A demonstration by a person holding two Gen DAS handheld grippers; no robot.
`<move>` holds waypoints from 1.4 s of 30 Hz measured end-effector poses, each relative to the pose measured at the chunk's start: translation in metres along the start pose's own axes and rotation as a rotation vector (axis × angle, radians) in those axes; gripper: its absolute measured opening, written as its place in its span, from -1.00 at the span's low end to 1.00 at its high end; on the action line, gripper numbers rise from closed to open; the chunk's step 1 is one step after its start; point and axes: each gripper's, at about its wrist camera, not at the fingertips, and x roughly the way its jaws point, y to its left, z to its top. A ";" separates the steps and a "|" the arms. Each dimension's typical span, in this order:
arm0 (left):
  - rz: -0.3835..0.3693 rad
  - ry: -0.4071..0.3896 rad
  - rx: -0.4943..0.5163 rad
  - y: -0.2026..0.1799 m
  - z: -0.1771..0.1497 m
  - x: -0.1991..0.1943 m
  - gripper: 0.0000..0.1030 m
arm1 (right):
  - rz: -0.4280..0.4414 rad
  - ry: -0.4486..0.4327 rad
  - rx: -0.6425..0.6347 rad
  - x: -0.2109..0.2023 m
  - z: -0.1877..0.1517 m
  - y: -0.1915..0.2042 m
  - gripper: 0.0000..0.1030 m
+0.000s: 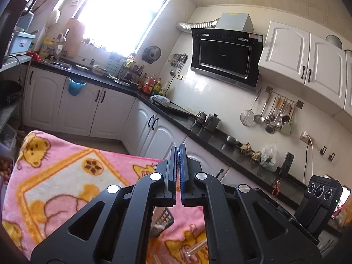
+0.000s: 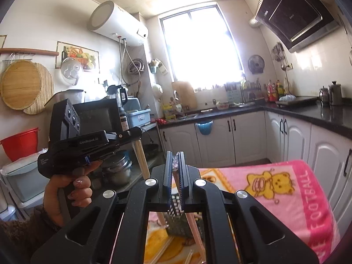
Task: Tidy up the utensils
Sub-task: 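Lift both chopsticks and lower them into the green mesh basket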
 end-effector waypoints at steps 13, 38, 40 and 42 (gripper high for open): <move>0.049 -0.058 -0.001 0.009 0.024 0.021 -0.99 | 0.003 -0.048 -0.031 0.040 0.030 -0.009 -0.89; 0.095 -0.073 -0.047 0.044 -0.020 0.048 -0.99 | -0.058 -0.091 -0.044 0.089 0.006 -0.040 -0.89; 0.083 -0.077 -0.048 0.045 -0.024 0.048 -0.99 | -0.068 -0.092 -0.045 0.091 0.000 -0.043 -0.89; 0.075 -0.081 -0.045 0.045 -0.028 0.048 -0.99 | -0.073 -0.089 -0.039 0.093 -0.006 -0.046 -0.89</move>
